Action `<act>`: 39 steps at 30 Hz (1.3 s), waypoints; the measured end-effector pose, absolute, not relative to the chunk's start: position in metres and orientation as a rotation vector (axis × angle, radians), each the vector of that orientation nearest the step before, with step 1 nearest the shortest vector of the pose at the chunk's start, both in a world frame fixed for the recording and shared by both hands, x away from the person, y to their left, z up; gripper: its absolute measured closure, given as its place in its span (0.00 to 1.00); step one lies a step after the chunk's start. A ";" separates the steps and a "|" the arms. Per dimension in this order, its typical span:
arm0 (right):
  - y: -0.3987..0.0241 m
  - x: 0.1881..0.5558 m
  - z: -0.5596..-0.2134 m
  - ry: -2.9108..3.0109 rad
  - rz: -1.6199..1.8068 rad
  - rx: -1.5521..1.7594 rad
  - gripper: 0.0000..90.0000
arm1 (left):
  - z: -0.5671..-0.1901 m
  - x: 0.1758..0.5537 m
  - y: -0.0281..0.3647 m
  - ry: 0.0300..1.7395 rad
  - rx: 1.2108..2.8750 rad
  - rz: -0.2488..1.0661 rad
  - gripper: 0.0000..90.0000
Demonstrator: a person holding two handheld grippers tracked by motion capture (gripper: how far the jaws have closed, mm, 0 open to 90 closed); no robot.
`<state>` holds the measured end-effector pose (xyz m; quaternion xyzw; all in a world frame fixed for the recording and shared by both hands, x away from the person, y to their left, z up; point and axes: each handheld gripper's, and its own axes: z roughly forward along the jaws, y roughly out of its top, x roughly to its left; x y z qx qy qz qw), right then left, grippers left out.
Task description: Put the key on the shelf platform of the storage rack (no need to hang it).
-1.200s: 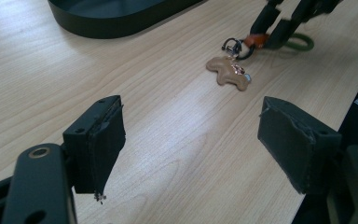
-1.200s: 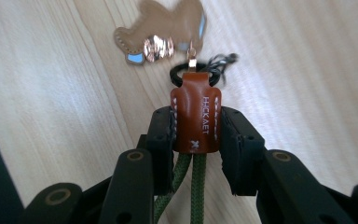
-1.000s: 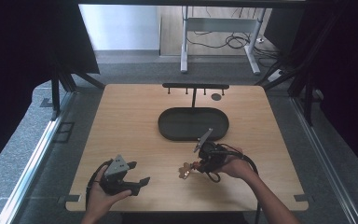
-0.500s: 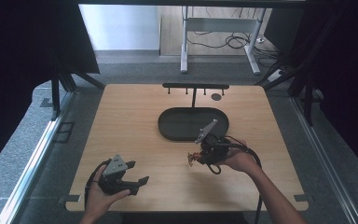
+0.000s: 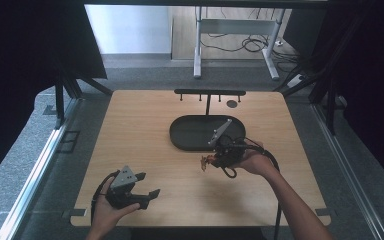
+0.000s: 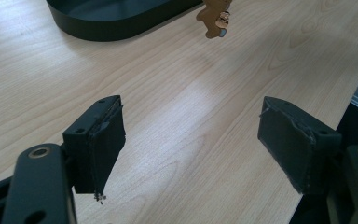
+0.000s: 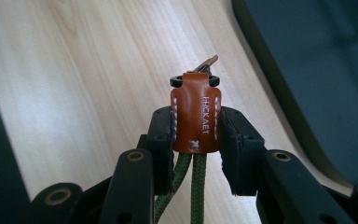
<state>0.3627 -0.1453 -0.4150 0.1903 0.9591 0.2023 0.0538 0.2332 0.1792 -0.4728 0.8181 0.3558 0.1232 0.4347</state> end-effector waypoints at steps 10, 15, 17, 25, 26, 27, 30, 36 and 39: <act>-0.146 0.386 -0.418 2.908 0.613 0.593 0.74 | -0.474 0.235 0.182 0.896 2.035 0.303 0.26; -0.146 0.395 -0.420 2.907 0.605 0.596 0.74 | -0.475 0.235 0.181 0.894 2.036 0.303 0.26; -0.147 0.398 -0.421 2.904 0.604 0.611 0.74 | -0.474 0.235 0.181 0.894 2.036 0.303 0.26; -0.148 0.412 -0.418 2.904 0.600 0.615 0.74 | -0.473 0.235 0.184 0.897 2.028 0.308 0.26; -0.148 0.412 -0.418 2.904 0.600 0.615 0.74 | -0.473 0.235 0.184 0.897 2.029 0.308 0.26; -0.148 0.415 -0.416 2.899 0.596 0.629 0.74 | -0.473 0.235 0.184 0.897 2.029 0.307 0.26; -0.147 0.420 -0.413 2.891 0.601 0.642 0.74 | -0.474 0.235 0.183 0.895 2.032 0.305 0.26; -0.146 0.428 -0.411 2.883 0.593 0.661 0.74 | -0.474 0.236 0.185 0.897 2.029 0.308 0.26; -0.143 0.432 -0.411 2.881 0.580 0.670 0.74 | -0.473 0.236 0.185 0.894 2.028 0.308 0.26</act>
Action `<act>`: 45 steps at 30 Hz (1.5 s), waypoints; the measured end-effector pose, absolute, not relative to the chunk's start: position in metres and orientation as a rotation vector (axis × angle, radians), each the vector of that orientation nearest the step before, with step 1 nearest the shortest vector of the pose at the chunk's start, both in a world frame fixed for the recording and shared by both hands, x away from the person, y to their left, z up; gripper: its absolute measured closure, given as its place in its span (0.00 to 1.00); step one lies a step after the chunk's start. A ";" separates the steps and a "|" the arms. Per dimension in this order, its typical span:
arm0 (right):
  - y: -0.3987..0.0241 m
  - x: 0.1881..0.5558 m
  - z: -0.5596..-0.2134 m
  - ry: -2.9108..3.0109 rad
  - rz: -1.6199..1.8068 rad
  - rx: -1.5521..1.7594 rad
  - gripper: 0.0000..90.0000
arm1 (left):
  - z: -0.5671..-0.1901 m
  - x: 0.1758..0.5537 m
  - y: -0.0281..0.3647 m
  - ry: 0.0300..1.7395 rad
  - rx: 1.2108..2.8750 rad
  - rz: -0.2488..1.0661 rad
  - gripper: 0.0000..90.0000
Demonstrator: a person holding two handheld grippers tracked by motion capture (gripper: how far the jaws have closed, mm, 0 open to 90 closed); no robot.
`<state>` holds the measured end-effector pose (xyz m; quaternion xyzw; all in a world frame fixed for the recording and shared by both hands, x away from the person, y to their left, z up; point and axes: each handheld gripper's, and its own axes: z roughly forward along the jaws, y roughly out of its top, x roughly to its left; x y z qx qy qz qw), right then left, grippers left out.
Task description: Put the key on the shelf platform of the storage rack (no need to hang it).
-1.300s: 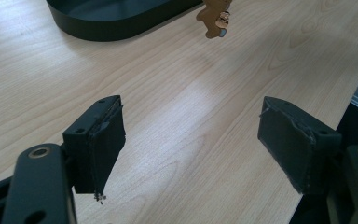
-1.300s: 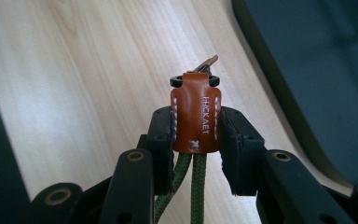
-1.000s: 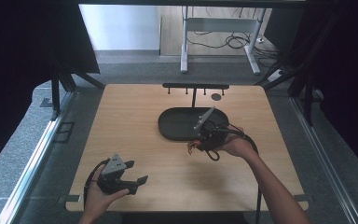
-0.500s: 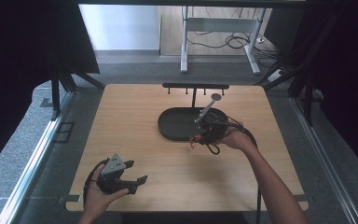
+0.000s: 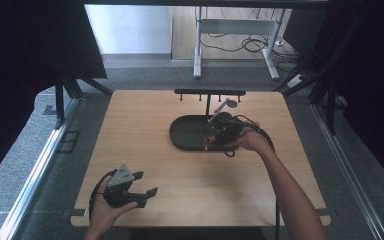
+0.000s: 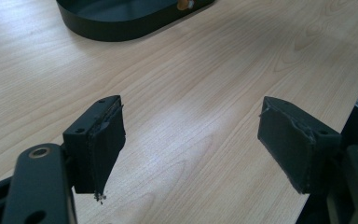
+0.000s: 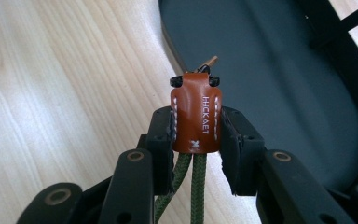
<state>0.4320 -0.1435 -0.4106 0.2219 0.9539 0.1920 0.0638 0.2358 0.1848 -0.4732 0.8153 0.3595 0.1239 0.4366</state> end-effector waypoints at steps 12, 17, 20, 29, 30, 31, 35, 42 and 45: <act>-0.140 0.454 -0.405 2.846 0.589 0.685 0.74 | -0.473 0.236 0.187 0.895 2.021 0.303 0.26; -0.138 0.460 -0.407 2.850 0.574 0.686 0.74 | -0.473 0.236 0.187 0.897 2.022 0.302 0.26; -0.137 0.464 -0.409 2.854 0.584 0.679 0.74 | -0.473 0.236 0.187 0.894 2.021 0.303 0.26; -0.138 0.475 -0.413 2.839 0.592 0.707 0.74 | -0.472 0.236 0.190 0.898 2.013 0.306 0.26; -0.138 0.476 -0.414 2.841 0.590 0.705 0.74 | -0.472 0.236 0.190 0.898 2.012 0.305 0.26; -0.138 0.477 -0.415 2.837 0.582 0.707 0.74 | -0.472 0.236 0.190 0.898 2.011 0.306 0.26; -0.136 0.480 -0.419 2.834 0.583 0.712 0.74 | -0.472 0.236 0.190 0.898 2.013 0.303 0.26; -0.134 0.488 -0.430 2.835 0.553 0.692 0.74 | -0.472 0.237 0.192 0.904 2.007 0.305 0.26; -0.132 0.489 -0.434 2.829 0.533 0.683 0.74 | -0.472 0.237 0.193 0.905 2.006 0.305 0.26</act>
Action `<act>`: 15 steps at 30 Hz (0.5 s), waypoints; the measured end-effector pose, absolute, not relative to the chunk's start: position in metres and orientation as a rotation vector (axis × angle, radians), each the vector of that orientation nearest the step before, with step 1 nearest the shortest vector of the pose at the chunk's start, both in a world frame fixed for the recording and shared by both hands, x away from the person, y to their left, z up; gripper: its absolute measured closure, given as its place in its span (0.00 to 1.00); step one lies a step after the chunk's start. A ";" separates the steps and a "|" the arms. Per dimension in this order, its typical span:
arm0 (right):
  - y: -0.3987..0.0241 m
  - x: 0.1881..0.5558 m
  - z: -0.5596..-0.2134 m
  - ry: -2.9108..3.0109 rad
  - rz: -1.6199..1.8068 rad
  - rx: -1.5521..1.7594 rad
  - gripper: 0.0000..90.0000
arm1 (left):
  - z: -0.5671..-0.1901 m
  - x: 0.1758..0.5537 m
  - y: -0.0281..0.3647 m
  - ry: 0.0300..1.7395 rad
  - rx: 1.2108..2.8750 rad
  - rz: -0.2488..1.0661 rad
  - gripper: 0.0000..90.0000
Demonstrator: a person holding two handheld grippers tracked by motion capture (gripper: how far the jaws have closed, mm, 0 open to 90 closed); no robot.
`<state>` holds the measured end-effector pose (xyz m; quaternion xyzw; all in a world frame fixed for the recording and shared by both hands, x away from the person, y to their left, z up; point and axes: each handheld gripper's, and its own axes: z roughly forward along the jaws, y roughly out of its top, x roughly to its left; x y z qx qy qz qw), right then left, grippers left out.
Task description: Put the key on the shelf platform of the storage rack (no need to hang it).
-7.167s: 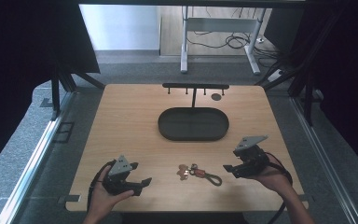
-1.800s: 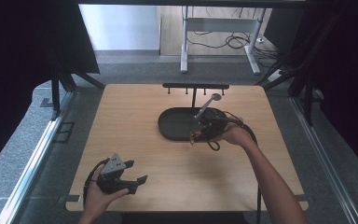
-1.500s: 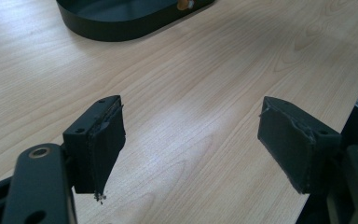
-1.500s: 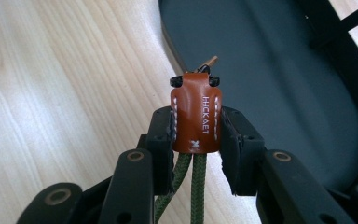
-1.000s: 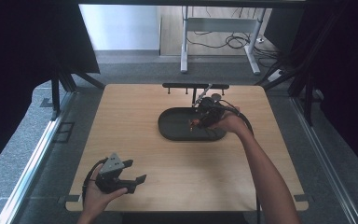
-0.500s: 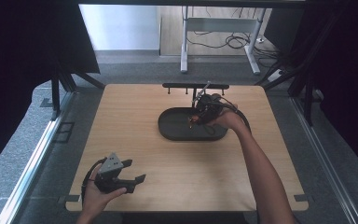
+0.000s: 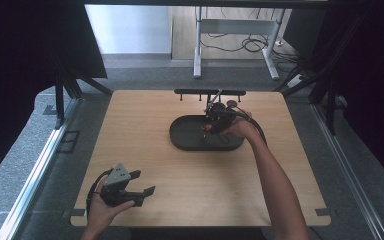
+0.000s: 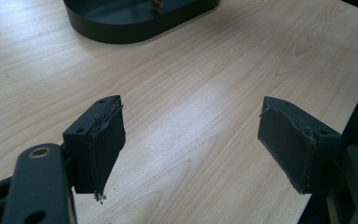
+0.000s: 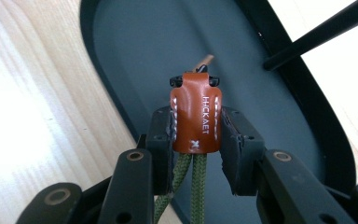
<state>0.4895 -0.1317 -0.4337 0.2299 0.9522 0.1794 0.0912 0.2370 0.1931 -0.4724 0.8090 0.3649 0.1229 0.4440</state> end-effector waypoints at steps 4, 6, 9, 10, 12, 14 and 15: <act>-0.131 0.491 -0.438 2.822 0.515 0.687 0.74 | -0.473 0.237 0.192 0.902 2.008 0.303 0.26; -0.132 0.493 -0.442 2.818 0.512 0.686 0.74 | -0.472 0.236 0.192 0.900 2.008 0.304 0.26; -0.133 0.493 -0.444 2.819 0.508 0.689 0.73 | -0.471 0.236 0.192 0.900 2.006 0.306 0.26; -0.134 0.494 -0.445 2.812 0.496 0.701 0.73 | -0.471 0.236 0.192 0.901 2.009 0.307 0.26; -0.135 0.494 -0.446 2.814 0.493 0.698 0.73 | -0.471 0.236 0.192 0.901 2.009 0.307 0.26; -0.135 0.495 -0.447 2.805 0.480 0.711 0.72 | -0.471 0.236 0.192 0.900 2.010 0.306 0.26; -0.136 0.495 -0.448 2.800 0.479 0.718 0.72 | -0.471 0.236 0.192 0.900 2.011 0.307 0.26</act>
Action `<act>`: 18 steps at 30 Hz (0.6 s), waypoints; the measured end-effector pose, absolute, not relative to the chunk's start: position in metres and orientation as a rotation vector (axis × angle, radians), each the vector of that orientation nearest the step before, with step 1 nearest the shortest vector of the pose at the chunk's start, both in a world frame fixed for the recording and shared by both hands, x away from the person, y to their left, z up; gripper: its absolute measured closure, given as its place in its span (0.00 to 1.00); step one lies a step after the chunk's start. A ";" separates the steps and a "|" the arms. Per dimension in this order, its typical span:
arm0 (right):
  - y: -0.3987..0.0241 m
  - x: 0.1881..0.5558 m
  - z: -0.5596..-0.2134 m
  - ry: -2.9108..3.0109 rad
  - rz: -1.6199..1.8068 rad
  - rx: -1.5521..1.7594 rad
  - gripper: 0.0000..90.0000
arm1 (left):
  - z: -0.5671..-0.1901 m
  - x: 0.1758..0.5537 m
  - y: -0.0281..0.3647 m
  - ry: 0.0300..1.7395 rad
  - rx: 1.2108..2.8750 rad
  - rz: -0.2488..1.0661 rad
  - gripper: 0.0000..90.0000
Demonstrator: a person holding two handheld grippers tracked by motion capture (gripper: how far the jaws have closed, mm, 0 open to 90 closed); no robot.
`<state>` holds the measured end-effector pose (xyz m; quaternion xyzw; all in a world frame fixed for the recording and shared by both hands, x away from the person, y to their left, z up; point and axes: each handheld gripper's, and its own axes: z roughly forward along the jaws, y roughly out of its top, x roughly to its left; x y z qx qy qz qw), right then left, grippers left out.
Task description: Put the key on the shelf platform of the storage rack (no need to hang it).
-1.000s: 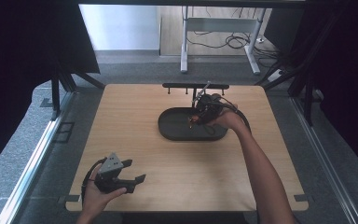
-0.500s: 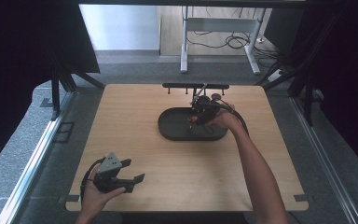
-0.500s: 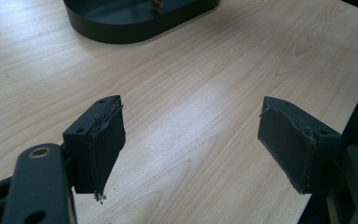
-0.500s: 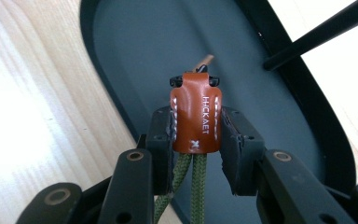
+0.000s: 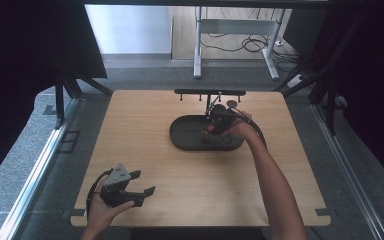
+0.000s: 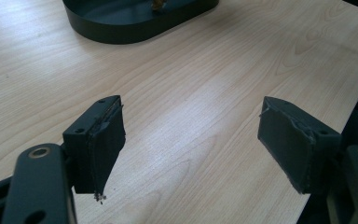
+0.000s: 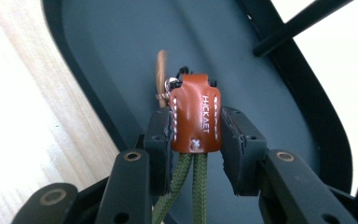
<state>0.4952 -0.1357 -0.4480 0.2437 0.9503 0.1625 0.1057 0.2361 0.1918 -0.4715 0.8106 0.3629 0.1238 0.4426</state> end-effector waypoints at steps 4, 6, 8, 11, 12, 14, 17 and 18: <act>-0.138 0.498 -0.449 2.789 0.484 0.744 0.69 | -0.472 0.236 0.193 0.902 2.010 0.309 0.26; -0.138 0.498 -0.449 2.788 0.485 0.746 0.69 | -0.472 0.237 0.193 0.904 2.009 0.308 0.26; -0.138 0.497 -0.449 2.785 0.485 0.746 0.67 | -0.472 0.237 0.193 0.904 2.009 0.308 0.26; -0.137 0.495 -0.448 2.788 0.497 0.741 0.66 | -0.472 0.237 0.192 0.902 2.011 0.307 0.26; -0.137 0.494 -0.447 2.793 0.499 0.734 0.65 | -0.472 0.237 0.192 0.901 2.012 0.308 0.26; -0.137 0.492 -0.445 2.794 0.517 0.736 0.64 | -0.471 0.236 0.192 0.900 2.010 0.309 0.26; -0.137 0.489 -0.442 2.795 0.527 0.757 0.62 | -0.470 0.235 0.193 0.901 2.005 0.312 0.26; -0.138 0.487 -0.440 2.793 0.542 0.773 0.60 | -0.470 0.235 0.193 0.901 2.005 0.312 0.26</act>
